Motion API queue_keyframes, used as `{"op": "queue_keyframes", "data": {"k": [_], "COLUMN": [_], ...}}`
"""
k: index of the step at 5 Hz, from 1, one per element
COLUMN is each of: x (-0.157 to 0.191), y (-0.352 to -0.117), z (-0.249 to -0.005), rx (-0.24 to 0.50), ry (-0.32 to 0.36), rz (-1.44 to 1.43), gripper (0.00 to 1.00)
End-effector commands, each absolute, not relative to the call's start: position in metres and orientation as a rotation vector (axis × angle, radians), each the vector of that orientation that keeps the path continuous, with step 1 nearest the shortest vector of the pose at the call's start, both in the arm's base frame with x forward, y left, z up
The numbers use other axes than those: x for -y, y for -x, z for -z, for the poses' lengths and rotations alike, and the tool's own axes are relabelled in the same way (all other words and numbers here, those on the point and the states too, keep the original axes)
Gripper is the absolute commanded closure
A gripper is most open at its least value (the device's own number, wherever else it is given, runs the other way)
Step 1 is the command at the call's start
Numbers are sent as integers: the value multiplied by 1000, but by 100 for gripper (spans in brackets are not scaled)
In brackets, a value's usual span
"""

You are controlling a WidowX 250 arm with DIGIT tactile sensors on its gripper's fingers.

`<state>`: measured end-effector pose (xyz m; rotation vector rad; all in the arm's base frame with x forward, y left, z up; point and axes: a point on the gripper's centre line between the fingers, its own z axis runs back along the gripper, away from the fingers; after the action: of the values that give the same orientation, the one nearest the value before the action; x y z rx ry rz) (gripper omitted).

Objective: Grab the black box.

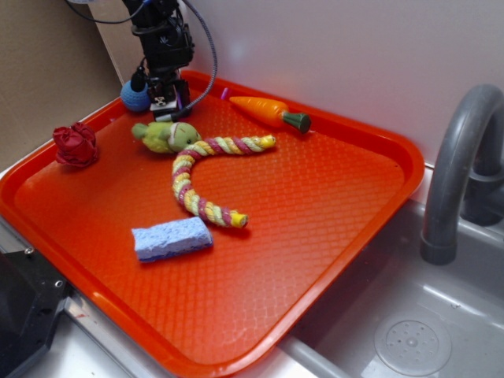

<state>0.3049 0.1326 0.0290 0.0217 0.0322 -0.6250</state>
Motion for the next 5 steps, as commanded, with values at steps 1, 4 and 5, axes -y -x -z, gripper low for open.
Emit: {"op": "queue_keyframes", "data": {"k": [1, 4, 5], "x": [-127, -83, -55], "y": [-306, -239, -225], "z": [-61, -190, -212], "rx": [54, 91, 33], "ry": [-57, -105, -40], "rz": [649, 83, 31], "gripper": [100, 100, 100]}}
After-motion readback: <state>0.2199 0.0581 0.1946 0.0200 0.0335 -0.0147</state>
